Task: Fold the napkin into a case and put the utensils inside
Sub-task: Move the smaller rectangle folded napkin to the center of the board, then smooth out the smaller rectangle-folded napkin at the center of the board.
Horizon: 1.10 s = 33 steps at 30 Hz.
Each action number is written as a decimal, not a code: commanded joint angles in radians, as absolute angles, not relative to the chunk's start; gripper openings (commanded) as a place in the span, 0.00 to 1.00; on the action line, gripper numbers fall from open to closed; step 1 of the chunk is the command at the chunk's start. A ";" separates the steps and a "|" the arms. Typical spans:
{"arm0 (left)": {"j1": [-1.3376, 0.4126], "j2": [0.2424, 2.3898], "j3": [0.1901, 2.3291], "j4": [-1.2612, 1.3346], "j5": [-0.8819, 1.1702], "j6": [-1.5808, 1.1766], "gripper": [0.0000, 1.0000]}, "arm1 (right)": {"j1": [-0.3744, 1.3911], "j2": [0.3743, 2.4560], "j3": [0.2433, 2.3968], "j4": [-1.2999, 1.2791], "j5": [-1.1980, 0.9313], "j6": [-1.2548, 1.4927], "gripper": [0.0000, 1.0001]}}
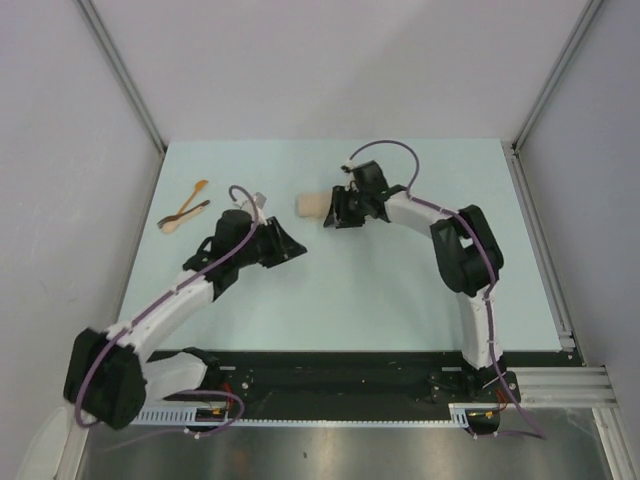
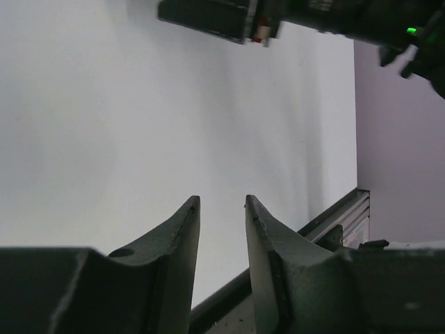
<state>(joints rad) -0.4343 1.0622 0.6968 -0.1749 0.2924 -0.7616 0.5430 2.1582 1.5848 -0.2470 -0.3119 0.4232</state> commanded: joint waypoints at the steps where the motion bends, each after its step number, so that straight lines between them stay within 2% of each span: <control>1: -0.426 1.317 0.811 0.175 0.367 -0.864 0.33 | 0.414 2.040 1.497 -0.066 -0.533 0.477 0.44; 2: -0.428 1.375 0.845 0.192 0.373 -0.868 0.28 | 0.391 2.055 1.493 -0.046 -0.602 0.486 0.37; 5: -0.426 1.587 0.986 0.232 0.384 -0.885 0.19 | 0.318 2.106 1.480 0.075 -0.731 0.563 0.23; 7: -0.423 1.737 1.083 0.250 0.390 -0.902 0.16 | 0.284 2.132 1.489 0.136 -0.782 0.601 0.20; 10: -0.410 1.847 1.173 0.262 0.388 -0.914 0.12 | 0.247 2.186 1.491 0.219 -0.837 0.655 0.15; 14: -0.381 2.004 1.252 0.267 0.380 -0.916 0.11 | 0.207 2.223 1.479 0.261 -0.873 0.673 0.13; 20: -0.341 2.115 1.270 0.204 0.273 -0.894 0.10 | 0.149 2.266 1.422 0.302 -0.885 0.660 0.12; 22: -0.327 2.112 1.230 0.248 0.253 -0.893 0.08 | 0.137 2.283 1.414 0.293 -0.881 0.654 0.12; 25: -0.321 2.099 1.227 0.163 0.268 -0.899 0.07 | 0.140 2.290 1.422 0.244 -0.850 0.612 0.12; 28: -0.331 2.033 1.161 0.265 0.322 -0.890 0.08 | 0.146 2.296 1.437 0.222 -0.854 0.601 0.13; 33: -0.348 1.971 1.209 0.253 0.383 -0.861 0.10 | 0.152 2.272 1.463 0.167 -0.841 0.581 0.13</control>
<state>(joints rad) -0.3351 2.0712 1.1728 0.2214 0.3248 -0.8974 0.1413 2.2890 1.4208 0.2157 -0.8452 0.6209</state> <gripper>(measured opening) 0.092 0.129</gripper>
